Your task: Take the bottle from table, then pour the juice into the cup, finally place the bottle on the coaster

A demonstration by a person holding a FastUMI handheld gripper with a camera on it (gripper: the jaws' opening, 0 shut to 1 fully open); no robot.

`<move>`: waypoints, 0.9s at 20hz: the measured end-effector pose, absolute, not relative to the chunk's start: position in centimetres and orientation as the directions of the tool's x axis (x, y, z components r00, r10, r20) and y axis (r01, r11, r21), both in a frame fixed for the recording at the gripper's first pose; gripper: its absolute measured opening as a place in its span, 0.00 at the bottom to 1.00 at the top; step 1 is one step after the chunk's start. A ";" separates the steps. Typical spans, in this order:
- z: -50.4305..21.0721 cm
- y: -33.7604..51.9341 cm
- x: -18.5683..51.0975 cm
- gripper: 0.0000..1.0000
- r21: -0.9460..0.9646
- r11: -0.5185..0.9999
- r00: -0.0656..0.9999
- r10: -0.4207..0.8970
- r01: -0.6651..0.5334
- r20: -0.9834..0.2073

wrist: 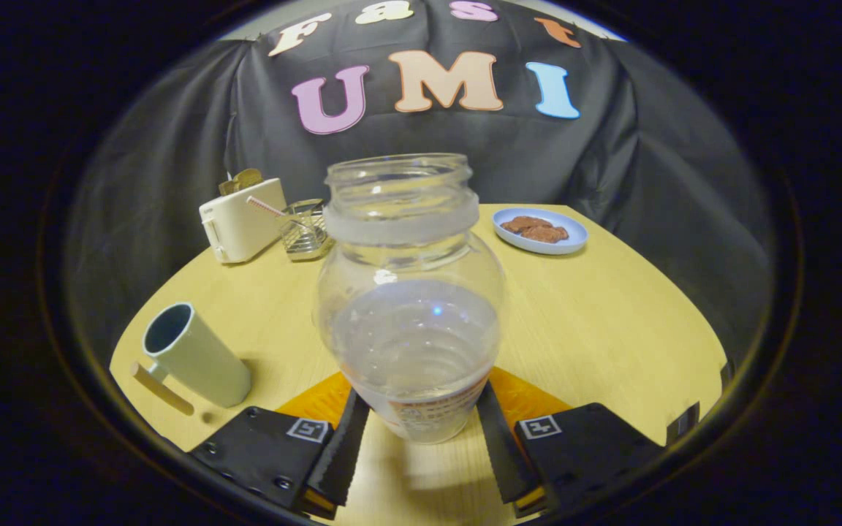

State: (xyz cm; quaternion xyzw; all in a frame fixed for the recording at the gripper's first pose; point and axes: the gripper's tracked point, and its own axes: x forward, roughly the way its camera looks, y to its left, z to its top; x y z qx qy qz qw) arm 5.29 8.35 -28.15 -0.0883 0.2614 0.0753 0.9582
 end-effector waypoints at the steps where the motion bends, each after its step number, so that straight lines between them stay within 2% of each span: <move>1: -28.0 8.2 5.3 0.84 -0.136 0.974 0.853 0.088 -0.182 -0.515; 9: -25.5 7.1 5.0 0.84 -0.231 0.963 0.863 0.001 -0.136 -0.505; 18: -19.7 8.0 5.4 0.84 -0.478 0.867 0.922 -0.062 -0.140 -0.382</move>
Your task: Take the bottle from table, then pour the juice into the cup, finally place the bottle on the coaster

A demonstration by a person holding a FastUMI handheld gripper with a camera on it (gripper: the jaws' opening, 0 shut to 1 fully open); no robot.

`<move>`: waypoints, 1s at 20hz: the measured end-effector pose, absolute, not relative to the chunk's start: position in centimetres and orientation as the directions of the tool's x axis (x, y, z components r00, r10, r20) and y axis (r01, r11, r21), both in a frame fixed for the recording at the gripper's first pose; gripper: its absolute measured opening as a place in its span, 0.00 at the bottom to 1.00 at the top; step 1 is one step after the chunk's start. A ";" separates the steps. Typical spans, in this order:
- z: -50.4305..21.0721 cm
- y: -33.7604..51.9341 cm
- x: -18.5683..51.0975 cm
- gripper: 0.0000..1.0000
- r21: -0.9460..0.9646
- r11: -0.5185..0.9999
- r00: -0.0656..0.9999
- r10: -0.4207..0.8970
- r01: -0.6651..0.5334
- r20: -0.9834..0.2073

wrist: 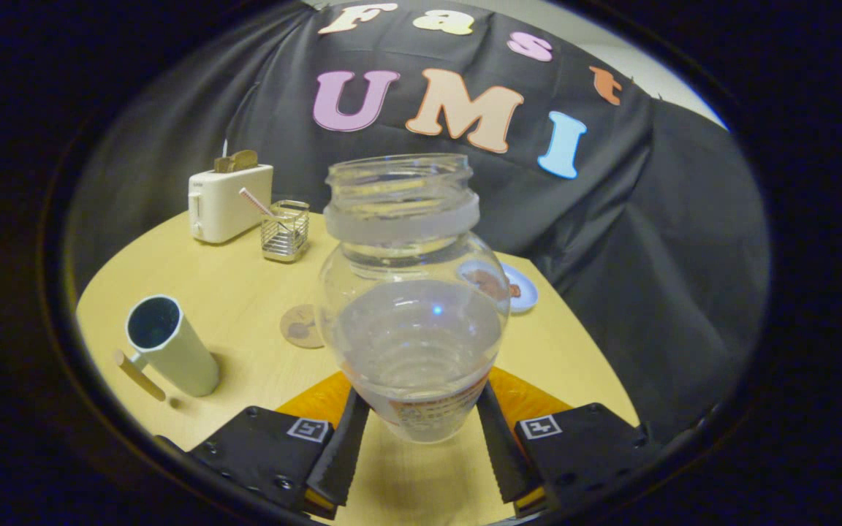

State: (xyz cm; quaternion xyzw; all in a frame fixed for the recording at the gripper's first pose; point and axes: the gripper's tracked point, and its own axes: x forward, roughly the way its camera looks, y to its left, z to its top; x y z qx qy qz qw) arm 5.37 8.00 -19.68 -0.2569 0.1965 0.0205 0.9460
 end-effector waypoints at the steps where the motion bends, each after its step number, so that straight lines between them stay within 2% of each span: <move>1: -18.9 8.2 5.4 0.84 -0.509 0.850 0.928 -0.070 -0.137 -0.366; 8: -14.9 10.3 5.7 0.83 -0.736 0.665 0.967 -0.079 -0.129 -0.241; 20: -15.8 15.5 6.0 0.83 -0.890 0.423 0.981 -0.016 -0.168 -0.193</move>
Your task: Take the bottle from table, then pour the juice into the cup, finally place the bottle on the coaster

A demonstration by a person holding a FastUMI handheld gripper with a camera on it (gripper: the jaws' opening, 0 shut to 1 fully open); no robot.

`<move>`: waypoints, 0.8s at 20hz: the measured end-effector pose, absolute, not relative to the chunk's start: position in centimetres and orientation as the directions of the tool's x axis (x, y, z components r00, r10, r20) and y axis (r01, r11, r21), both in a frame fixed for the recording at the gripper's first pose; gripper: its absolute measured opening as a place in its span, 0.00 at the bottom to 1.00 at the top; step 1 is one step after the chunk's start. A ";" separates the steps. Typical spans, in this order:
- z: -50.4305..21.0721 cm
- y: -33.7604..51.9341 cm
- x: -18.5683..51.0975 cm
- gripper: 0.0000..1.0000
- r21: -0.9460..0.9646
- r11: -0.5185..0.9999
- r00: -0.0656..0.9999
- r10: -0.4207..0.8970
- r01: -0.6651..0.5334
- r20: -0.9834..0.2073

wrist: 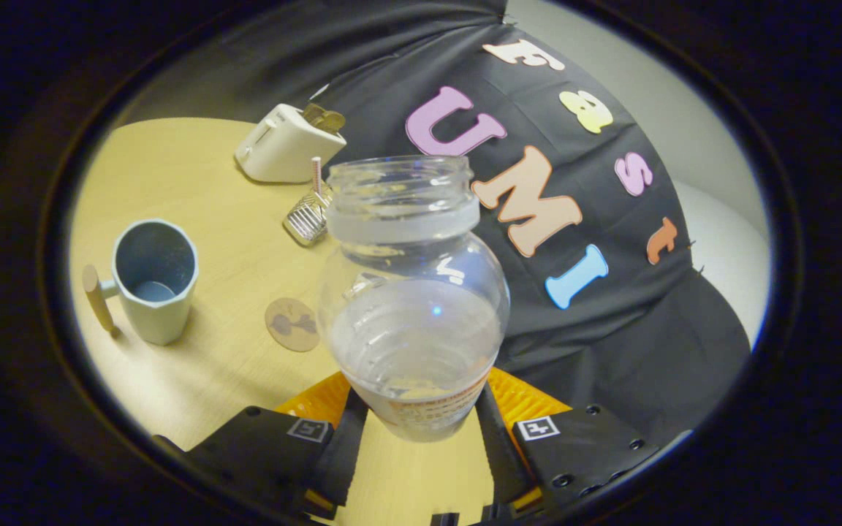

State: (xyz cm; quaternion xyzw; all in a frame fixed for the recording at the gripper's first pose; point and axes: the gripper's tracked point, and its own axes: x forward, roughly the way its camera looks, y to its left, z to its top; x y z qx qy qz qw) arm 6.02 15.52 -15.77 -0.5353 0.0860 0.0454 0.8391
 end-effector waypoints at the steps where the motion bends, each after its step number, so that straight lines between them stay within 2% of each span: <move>1: -15.9 15.8 6.1 0.83 -0.902 0.400 0.982 -0.017 -0.164 -0.187; 16: -17.9 19.5 6.6 0.82 -0.989 0.084 0.991 0.056 -0.125 -0.120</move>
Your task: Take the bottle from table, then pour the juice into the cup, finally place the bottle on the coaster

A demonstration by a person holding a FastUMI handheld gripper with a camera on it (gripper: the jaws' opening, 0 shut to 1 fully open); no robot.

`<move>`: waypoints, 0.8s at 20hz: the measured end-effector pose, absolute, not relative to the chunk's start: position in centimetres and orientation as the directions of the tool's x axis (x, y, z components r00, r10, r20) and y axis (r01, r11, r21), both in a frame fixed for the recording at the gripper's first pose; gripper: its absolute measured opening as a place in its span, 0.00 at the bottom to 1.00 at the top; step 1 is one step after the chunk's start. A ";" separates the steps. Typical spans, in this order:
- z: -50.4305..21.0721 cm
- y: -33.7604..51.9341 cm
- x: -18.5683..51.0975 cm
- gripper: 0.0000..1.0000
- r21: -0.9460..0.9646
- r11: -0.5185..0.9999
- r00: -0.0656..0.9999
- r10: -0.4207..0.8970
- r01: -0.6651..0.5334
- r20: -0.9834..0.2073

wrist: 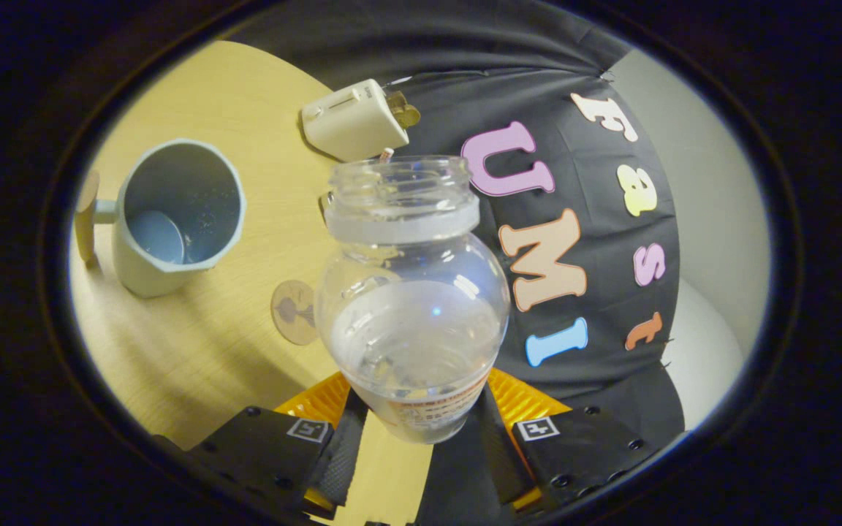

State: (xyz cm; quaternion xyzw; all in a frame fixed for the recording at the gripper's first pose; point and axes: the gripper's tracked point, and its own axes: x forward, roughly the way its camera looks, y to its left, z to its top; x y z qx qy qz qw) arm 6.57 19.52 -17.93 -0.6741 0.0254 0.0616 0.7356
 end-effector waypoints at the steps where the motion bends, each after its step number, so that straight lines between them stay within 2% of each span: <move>1: -17.8 19.6 6.7 0.82 -0.991 0.062 0.992 0.060 -0.116 -0.112; 8: -17.5 19.7 7.1 0.82 -0.996 -0.046 0.995 0.064 -0.078 -0.081; 16: -17.6 21.1 6.6 0.82 -0.984 -0.172 0.985 0.157 -0.041 -0.068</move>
